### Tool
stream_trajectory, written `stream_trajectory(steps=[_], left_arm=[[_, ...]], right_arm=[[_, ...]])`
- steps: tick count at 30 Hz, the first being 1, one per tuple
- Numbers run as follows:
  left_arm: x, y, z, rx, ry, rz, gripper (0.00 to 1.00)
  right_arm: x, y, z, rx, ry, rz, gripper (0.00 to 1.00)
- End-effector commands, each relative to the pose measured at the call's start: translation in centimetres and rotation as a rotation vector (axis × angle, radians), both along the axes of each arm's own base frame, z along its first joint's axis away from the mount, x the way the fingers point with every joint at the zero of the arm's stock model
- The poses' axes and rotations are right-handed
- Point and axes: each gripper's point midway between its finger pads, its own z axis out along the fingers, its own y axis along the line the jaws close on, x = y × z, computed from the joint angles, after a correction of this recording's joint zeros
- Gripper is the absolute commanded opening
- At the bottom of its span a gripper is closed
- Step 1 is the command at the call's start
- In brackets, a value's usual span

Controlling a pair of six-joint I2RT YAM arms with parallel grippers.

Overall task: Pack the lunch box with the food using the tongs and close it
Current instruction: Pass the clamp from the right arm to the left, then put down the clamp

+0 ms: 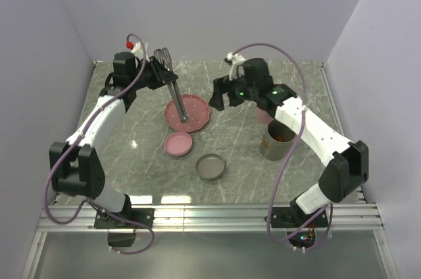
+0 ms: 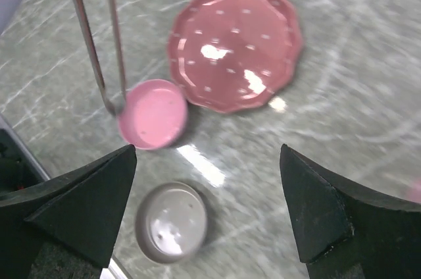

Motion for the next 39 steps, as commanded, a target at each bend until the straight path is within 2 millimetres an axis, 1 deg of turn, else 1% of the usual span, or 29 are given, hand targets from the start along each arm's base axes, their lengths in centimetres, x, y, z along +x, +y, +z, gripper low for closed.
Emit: stream_trajectory(steps=[1,2,3,4,5,6,7,8,9,11,12,15,17,19,20,21,22,23,25,26,28,29,30,31,33,34,37,38,39], left_arm=[[1.7,0.8,-1.3,0.218,-0.019,-0.053,0.06],[1.4,1.1,-2.7,0.261,0.041,-0.072,0.06],[3.0,1.1,-2.7,0.346,0.005,-0.093,0.06],[3.5,1.2,-3.2,0.396,0.012,-0.102,0.06],[3.1,1.2,-6.1,0.453,0.114,-0.135,0.06],[4.4,1.7,-4.8,0.521,0.067,-0.132,0.05],[4.6,1.9,-5.4,0.555,0.088,-0.137,0.05],[5.4,2.1,-5.6,0.6,0.085,-0.156,0.05],[5.0,3.0,-6.6,0.651,0.141,-0.147,0.06],[5.5,3.9,-7.1,0.717,0.151,-0.141,0.07],[5.0,4.5,-7.7,0.745,0.19,-0.144,0.08],[5.2,6.7,-8.9,0.853,0.236,-0.092,0.1],[5.2,7.6,-9.8,0.906,0.25,-0.099,0.11],[5.2,8.1,-10.7,0.936,0.274,-0.1,0.15],[5.2,8.8,-11.6,0.967,0.297,-0.092,0.16],[5.2,9.0,-12.1,0.981,0.306,-0.094,0.19],[5.2,9.3,-12.7,0.998,0.32,-0.092,0.2],[5.3,10.2,-14.0,1.041,0.346,-0.073,0.2],[5.6,11.2,-15.0,1.082,0.367,-0.044,0.19],[6.1,12.3,-15.8,1.124,0.378,-0.004,0.18],[6.7,13.2,-16.3,1.17,0.373,0.043,0.18],[6.8,13.8,-17.0,1.194,0.379,0.053,0.18],[7.4,14.4,-16.9,1.22,0.369,0.091,0.18],[7.6,14.7,-17.0,1.229,0.369,0.099,0.21],[8.3,15.4,-17.3,1.253,0.368,0.13,0.23],[8.5,15.6,-17.4,1.263,0.366,0.133,0.29],[8.8,15.8,-18.2,1.274,0.381,0.135,0.31],[8.8,15.8,-18.5,1.271,0.384,0.129,0.41],[8.8,15.7,-18.8,1.268,0.386,0.122,0.49]], right_arm=[[-0.6,-3.1,2.6,0.032,-0.043,-0.01,0.96],[-0.4,-3.9,2.5,0.027,-0.045,-0.025,0.96],[-0.2,-5.0,3.2,0.031,-0.061,-0.051,0.96],[-0.1,-5.7,3.1,0.027,-0.061,-0.064,0.97],[-0.1,-6.2,3.3,0.025,-0.067,-0.073,0.97],[0.1,-7.2,3.8,0.029,-0.083,-0.096,0.97],[0.0,-7.6,3.9,0.031,-0.084,-0.105,0.97],[-0.1,-8.0,3.6,0.028,-0.079,-0.112,0.97],[-0.1,-8.7,3.8,0.032,-0.086,-0.124,0.97],[-0.3,-9.2,3.9,0.029,-0.093,-0.134,0.97],[-0.3,-9.5,4.0,0.031,-0.102,-0.141,0.97],[-0.6,-9.8,4.0,0.031,-0.104,-0.142,0.98],[-0.6,-9.8,3.9,0.034,-0.101,-0.14,0.98],[-0.7,-9.7,3.8,0.037,-0.095,-0.136,0.98],[-0.8,-9.7,3.8,0.038,-0.095,-0.136,0.98],[-0.8,-9.7,3.7,0.039,-0.094,-0.137,0.98],[-0.9,-9.7,3.6,0.037,-0.091,-0.137,0.98],[-0.9,-9.8,3.6,0.037,-0.093,-0.136,0.98],[-1.0,-9.9,3.5,0.039,-0.095,-0.138,0.98],[-1.1,-9.9,3.5,0.041,-0.095,-0.139,0.98],[-1.3,-10.0,3.4,0.04,-0.099,-0.138,0.98],[-1.3,-10.0,3.4,0.04,-0.099,-0.139,0.98],[-1.3,-10.1,3.4,0.039,-0.101,-0.139,0.98],[-1.4,-10.1,3.3,0.038,-0.101,-0.138,0.98],[-1.4,-10.1,3.2,0.041,-0.098,-0.138,0.98],[-1.5,-10.1,3.2,0.042,-0.096,-0.137,0.98],[-1.4,-10.2,3.1,0.043,-0.094,-0.142,0.98],[-1.4,-10.2,3.1,0.042,-0.093,-0.143,0.98],[-1.4,-10.3,3.1,0.042,-0.095,-0.144,0.98]])
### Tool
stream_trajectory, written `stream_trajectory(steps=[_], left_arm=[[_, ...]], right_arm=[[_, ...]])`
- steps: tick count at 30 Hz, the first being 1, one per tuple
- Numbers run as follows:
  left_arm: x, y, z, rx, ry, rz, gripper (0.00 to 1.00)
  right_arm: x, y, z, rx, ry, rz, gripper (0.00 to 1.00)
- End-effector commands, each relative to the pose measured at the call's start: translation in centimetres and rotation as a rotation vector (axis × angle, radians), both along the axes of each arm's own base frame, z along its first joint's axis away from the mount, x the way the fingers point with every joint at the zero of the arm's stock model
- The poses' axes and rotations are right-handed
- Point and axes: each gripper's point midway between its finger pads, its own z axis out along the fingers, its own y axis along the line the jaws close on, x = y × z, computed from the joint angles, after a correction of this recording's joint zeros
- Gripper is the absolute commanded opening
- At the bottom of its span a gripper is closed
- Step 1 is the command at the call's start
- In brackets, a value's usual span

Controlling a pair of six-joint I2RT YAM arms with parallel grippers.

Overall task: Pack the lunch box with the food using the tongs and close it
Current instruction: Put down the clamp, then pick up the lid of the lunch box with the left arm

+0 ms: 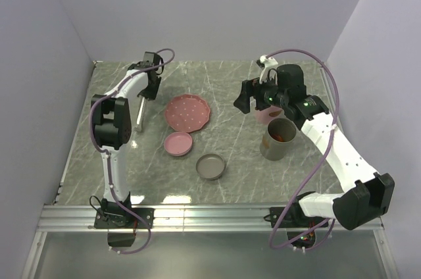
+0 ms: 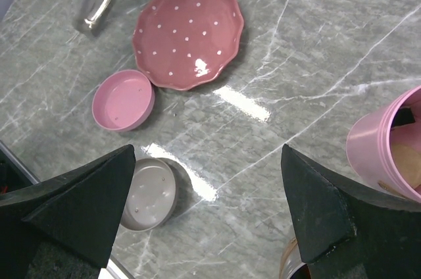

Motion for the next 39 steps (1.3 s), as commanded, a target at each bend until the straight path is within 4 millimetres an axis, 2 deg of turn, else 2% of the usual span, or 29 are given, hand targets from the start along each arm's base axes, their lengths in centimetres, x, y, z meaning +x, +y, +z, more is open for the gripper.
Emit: stream_trajectory(steps=[1,7,9,16,17,18,25,29,30,31,32,33,34,35,36,37,38,39], left_arm=[[1.4,0.3,0.5,0.025,-0.047,0.004,0.56],[1.0,-0.5,-1.2,-0.038,-0.005,0.021,0.62],[0.9,-0.9,-0.9,-0.063,-0.01,0.018,0.63],[0.4,-1.7,2.0,-0.12,-0.046,-0.006,0.67],[0.2,-2.1,2.3,-0.138,-0.044,-0.016,0.69],[0.0,-2.4,2.7,-0.157,-0.046,-0.028,0.87],[-1.0,-4.8,7.3,-0.292,-0.1,-0.086,0.96],[-1.9,-6.3,10.3,-0.378,-0.15,-0.149,0.99],[-2.3,-6.8,11.0,-0.403,-0.163,-0.171,0.99],[-2.9,-7.5,12.5,-0.445,-0.2,-0.214,0.99],[-3.4,-8.0,13.2,-0.472,-0.215,-0.241,0.99],[-4.6,-8.2,14.5,-0.493,-0.246,-0.275,0.99],[-4.8,-8.6,15.5,-0.518,-0.288,-0.306,0.99],[-5.4,-9.6,16.4,-0.569,-0.311,-0.349,0.99],[-6.5,-10.0,15.9,-0.6,-0.304,-0.374,0.99],[-7.8,-10.7,18.1,-0.634,-0.357,-0.44,0.99],[-8.9,-12.4,19.3,-0.7,-0.387,-0.558,0.99],[-11.1,-13.0,19.6,-0.714,-0.402,-0.654,0.99]], right_arm=[[0.1,-0.3,1.4,0.022,-0.05,-0.007,0.98],[0.7,-0.9,1.6,0.025,-0.037,-0.031,0.98],[0.6,-0.9,1.8,0.028,-0.041,-0.03,0.98],[0.5,-0.9,2.1,0.032,-0.043,-0.023,0.98],[0.5,-0.9,2.1,0.032,-0.043,-0.021,0.98],[0.5,-0.9,2.2,0.031,-0.045,-0.02,0.98],[0.2,-1.3,3.0,0.001,-0.073,-0.003,0.99],[-1.0,-1.7,2.7,-0.068,-0.088,0.071,0.99],[-1.6,-1.9,2.0,-0.106,-0.086,0.109,0.99],[-2.2,-2.1,2.0,-0.115,-0.094,0.126,0.99],[-2.8,-2.0,1.9,-0.12,-0.095,0.153,0.99],[-3.6,-2.2,0.9,-0.154,-0.085,0.19,0.99],[-4.2,-2.4,1.0,-0.163,-0.097,0.205,0.99],[-4.9,-2.7,0.1,-0.178,-0.078,0.221,1.0],[-5.2,-2.9,-0.1,-0.197,-0.088,0.231,1.0],[-5.7,-3.1,0.0,-0.203,-0.097,0.234,1.0],[-6.1,-3.3,-0.3,-0.211,-0.091,0.24,1.0],[-6.4,-3.7,-0.5,-0.228,-0.082,0.234,1.0]])
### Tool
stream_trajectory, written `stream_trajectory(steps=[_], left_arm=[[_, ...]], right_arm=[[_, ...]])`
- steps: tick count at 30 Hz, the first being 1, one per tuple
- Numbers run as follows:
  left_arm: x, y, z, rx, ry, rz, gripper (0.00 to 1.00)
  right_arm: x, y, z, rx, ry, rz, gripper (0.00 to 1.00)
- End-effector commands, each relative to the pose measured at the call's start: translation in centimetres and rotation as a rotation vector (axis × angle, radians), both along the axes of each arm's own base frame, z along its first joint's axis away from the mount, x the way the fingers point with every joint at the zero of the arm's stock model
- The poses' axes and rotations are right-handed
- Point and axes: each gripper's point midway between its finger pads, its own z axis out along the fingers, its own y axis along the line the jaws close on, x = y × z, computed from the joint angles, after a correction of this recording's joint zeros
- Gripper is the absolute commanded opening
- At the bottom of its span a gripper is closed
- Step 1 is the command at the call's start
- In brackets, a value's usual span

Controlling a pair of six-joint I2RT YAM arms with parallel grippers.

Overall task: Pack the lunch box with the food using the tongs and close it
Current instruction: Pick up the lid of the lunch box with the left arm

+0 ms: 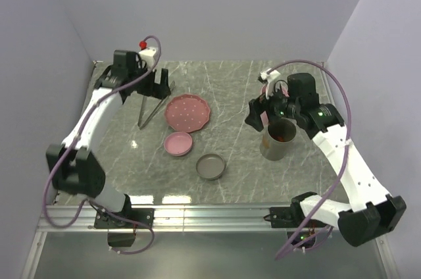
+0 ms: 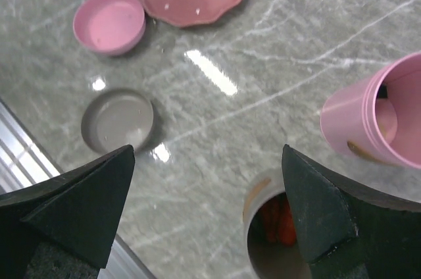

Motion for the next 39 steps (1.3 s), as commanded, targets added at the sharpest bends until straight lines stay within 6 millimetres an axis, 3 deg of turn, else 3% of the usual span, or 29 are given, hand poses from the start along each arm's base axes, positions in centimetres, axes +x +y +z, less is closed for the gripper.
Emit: stream_trajectory(steps=[1,5,8,9,12,16,18,27,31,39], left_arm=[[-4.2,-4.4,4.8,-0.155,-0.22,-0.336,0.99],[-8.9,-6.5,4.0,-0.133,-0.299,-0.593,0.96],[-13.3,-8.7,1.0,-0.061,-0.27,-0.837,0.92],[-13.3,-8.6,0.8,-0.04,-0.29,-0.859,0.91],[-17.2,-11.0,-3.1,0.05,-0.216,-1.069,0.88],[-21.3,-11.6,-8.0,0.203,-0.142,-1.319,0.81],[-23.0,-12.5,-9.7,0.246,-0.157,-1.45,0.79],[-24.9,-15.5,-14.0,0.319,-0.132,-1.624,0.64],[-26.3,-15.9,-15.6,0.326,-0.1,-1.668,0.53],[-28.2,-16.8,-18.4,0.352,-0.045,-1.668,0.42]], right_arm=[[-1.9,-1.2,-0.1,-0.061,-0.028,0.043,1.0],[-2.8,-2.4,0.4,-0.083,-0.038,0.005,1.0],[-2.2,-4.8,1.1,-0.119,-0.076,-0.127,1.0],[-2.3,-5.0,1.1,-0.121,-0.078,-0.143,1.0],[-2.6,-6.5,1.7,-0.088,-0.073,-0.203,1.0],[-2.7,-8.6,1.8,-0.048,-0.052,-0.279,1.0],[-2.9,-8.5,2.0,-0.012,-0.044,-0.28,1.0],[-2.8,-9.4,2.1,0.022,-0.018,-0.324,1.0],[-2.6,-9.6,2.2,0.014,-0.022,-0.333,1.0],[-2.5,-9.6,2.1,0.017,-0.019,-0.334,1.0]])
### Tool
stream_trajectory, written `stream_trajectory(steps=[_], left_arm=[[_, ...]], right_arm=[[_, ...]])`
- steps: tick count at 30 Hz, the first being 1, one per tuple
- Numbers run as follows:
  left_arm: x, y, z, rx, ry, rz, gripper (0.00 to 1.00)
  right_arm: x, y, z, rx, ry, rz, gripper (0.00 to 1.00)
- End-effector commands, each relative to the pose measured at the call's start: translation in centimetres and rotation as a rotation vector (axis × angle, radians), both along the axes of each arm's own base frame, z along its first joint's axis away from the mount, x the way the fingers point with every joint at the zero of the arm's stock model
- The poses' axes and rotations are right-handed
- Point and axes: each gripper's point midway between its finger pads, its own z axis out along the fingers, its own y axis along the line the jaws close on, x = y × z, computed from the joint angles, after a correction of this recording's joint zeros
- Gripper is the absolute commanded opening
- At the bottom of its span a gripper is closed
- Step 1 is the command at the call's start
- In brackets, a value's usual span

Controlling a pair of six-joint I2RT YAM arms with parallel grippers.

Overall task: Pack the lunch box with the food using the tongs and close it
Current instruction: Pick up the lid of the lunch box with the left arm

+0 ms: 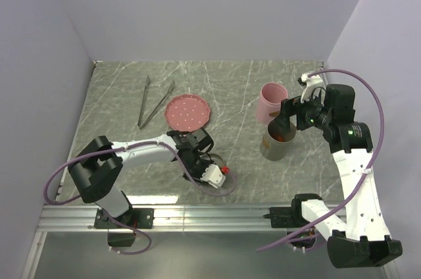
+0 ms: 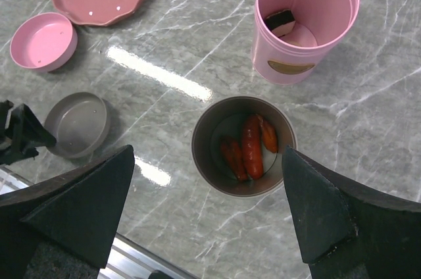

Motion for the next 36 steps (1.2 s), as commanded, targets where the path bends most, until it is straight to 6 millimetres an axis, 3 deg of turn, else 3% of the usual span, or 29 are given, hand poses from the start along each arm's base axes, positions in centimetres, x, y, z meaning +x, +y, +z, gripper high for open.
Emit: stream_trajectory(steps=[1,5,6,7,10,15,19,23,25,28,33,34,36], left_arm=[[0.1,-1.1,-0.8,-0.015,-0.028,0.011,0.39],[-0.2,-1.4,-1.5,-0.003,-0.057,0.039,0.28],[-0.2,-1.4,-1.6,0.004,-0.06,0.042,0.24],[-0.4,-1.5,-1.6,0.013,-0.058,0.042,0.13],[-0.2,-2.1,-1.0,0.009,-0.065,0.08,0.0],[0.7,-3.4,2.2,-0.077,-0.092,0.16,0.0],[1.2,-4.8,7.4,-0.201,-0.099,0.235,0.0],[3.7,-5.6,15.2,-0.435,-0.066,0.449,0.0],[4.2,-6.1,18.5,-0.578,-0.043,0.478,0.0],[4.3,-5.2,25.2,-0.827,-0.057,0.518,0.0],[4.5,-4.3,32.4,-1.023,-0.145,0.525,0.0],[4.6,-4.2,32.9,-1.024,-0.183,0.5,0.0],[4.2,-4.0,35.0,-1.059,-0.247,0.438,0.0]], right_arm=[[0.1,0.0,0.5,0.014,-0.01,-0.008,1.0],[0.2,0.1,0.7,0.025,-0.014,-0.012,1.0],[0.2,0.1,0.7,0.026,-0.014,-0.013,1.0],[0.3,0.1,0.7,0.03,-0.016,-0.015,1.0],[0.5,0.1,0.8,0.038,-0.021,-0.029,1.0],[1.1,-0.3,1.3,0.07,-0.028,-0.068,1.0],[1.5,0.1,2.8,0.126,-0.064,-0.075,1.0],[2.1,1.1,4.4,0.203,-0.102,-0.047,1.0],[2.5,2.0,5.5,0.292,-0.106,-0.04,1.0],[3.3,3.6,6.6,0.409,-0.094,0.009,1.0],[3.6,6.8,7.5,0.642,0.021,0.147,0.97],[4.3,7.2,8.0,0.677,0.015,0.183,0.96],[3.5,8.4,8.6,0.803,0.108,0.24,0.94]])
